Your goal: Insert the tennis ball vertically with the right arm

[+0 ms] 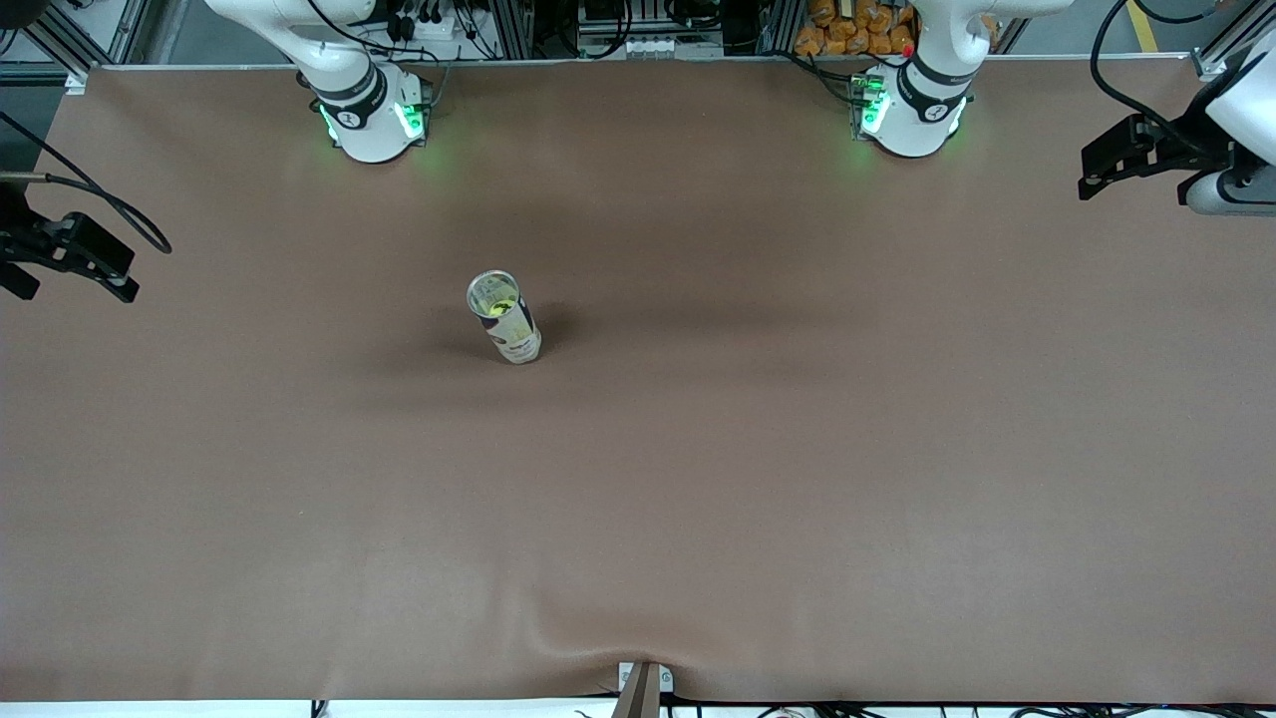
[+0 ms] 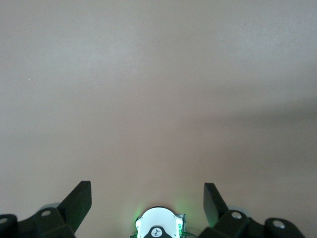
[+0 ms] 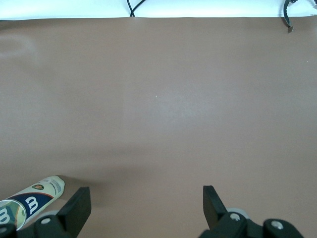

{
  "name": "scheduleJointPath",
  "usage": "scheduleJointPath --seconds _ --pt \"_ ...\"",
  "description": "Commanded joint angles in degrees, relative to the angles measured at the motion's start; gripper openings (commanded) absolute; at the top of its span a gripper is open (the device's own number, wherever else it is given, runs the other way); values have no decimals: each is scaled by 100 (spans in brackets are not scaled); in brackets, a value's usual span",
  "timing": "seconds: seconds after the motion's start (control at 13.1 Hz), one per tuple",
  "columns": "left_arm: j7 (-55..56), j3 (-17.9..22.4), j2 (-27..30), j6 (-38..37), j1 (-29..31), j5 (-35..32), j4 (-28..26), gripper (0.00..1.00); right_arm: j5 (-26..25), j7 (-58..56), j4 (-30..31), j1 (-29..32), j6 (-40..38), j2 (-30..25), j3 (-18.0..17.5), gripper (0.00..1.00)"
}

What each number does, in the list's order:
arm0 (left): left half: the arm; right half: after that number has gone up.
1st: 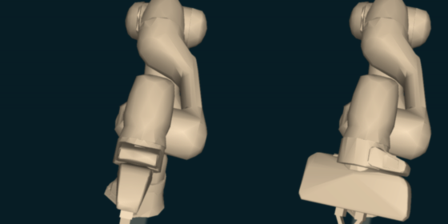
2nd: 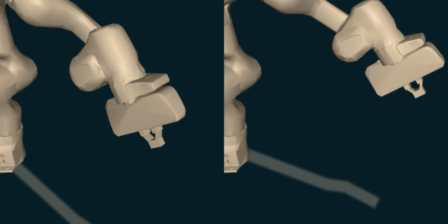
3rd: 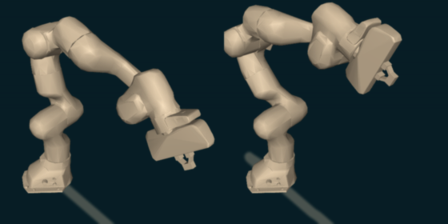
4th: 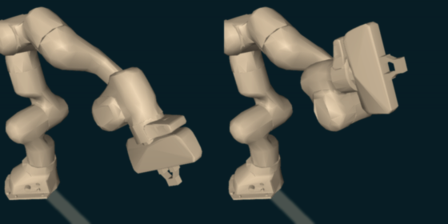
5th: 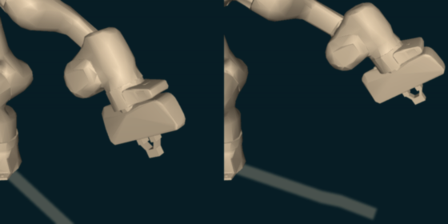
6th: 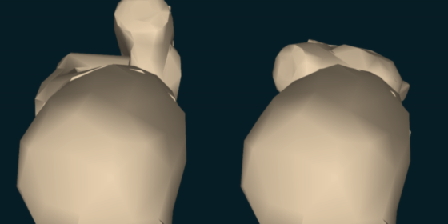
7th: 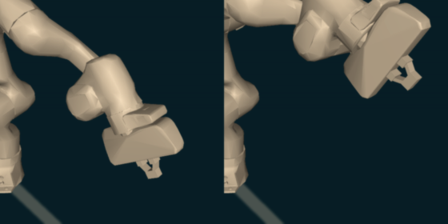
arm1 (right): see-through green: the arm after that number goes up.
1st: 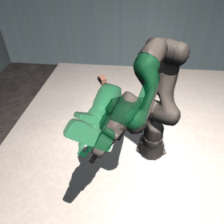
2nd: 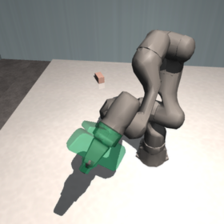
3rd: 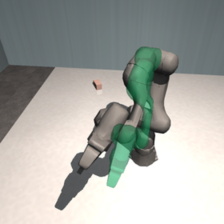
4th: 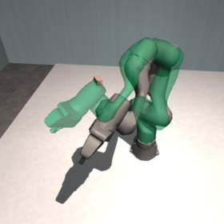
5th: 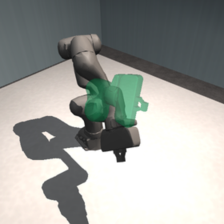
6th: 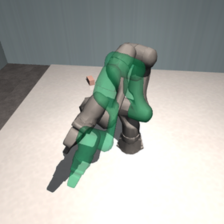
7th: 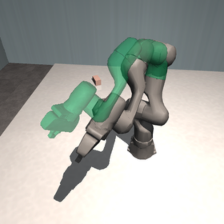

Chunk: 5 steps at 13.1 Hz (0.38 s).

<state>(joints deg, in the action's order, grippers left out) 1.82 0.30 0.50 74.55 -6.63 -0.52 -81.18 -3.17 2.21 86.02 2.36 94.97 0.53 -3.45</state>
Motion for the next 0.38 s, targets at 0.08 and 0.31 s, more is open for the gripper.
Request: scheduleJointPath --seconds 0.08,0.31 --pt "-112 49 82 7 57 -45 -47 100 -78 -10 -15 36 30 -9 -42 100" --pt "-112 58 82 7 48 -45 -47 100 -78 -10 -24 36 30 -9 -42 100"
